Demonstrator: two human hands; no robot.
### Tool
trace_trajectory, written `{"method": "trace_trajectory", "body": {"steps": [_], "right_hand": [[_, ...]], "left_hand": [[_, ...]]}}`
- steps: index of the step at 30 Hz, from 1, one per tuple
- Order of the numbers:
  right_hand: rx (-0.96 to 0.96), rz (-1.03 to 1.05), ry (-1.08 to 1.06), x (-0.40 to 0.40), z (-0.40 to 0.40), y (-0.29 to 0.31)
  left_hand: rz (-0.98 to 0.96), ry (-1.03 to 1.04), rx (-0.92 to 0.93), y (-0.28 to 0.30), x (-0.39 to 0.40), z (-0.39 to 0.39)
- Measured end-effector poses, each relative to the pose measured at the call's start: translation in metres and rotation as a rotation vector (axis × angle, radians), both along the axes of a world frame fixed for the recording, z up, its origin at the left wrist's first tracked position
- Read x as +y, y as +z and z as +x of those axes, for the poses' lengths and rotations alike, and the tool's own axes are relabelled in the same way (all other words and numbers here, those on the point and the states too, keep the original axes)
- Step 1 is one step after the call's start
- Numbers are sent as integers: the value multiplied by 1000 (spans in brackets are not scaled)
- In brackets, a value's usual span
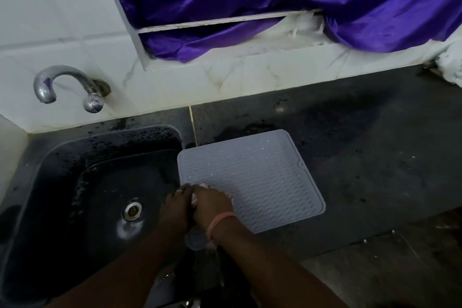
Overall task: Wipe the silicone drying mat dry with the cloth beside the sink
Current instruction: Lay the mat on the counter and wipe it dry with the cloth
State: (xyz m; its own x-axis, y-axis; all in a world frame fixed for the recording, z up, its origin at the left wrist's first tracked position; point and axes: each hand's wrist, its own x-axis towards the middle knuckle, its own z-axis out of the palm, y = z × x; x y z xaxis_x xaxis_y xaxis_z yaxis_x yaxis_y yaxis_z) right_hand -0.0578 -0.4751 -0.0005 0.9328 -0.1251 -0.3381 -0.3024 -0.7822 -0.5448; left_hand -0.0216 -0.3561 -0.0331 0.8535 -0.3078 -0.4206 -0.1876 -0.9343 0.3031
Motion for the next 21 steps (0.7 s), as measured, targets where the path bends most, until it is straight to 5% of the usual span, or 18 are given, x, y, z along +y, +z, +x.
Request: {"method": "trace_trajectory", "body": {"steps": [3,9,15,18,21], "right_hand": [[-123,81,-59,-71,23,18],[-89,-296,-470,-225,61,35],[61,-472,-217,-74,74,-15],[-14,-252,-20,24,72,-15],[-84,-93,95,-5,80,20]], "left_hand": [[71,-10,38,1,1,12],[56,120,18,9,-11,34],[76,176,36,2,-6,37],[27,230,46,-2,6,36],[-7,321,146,-3,17,42]]}}
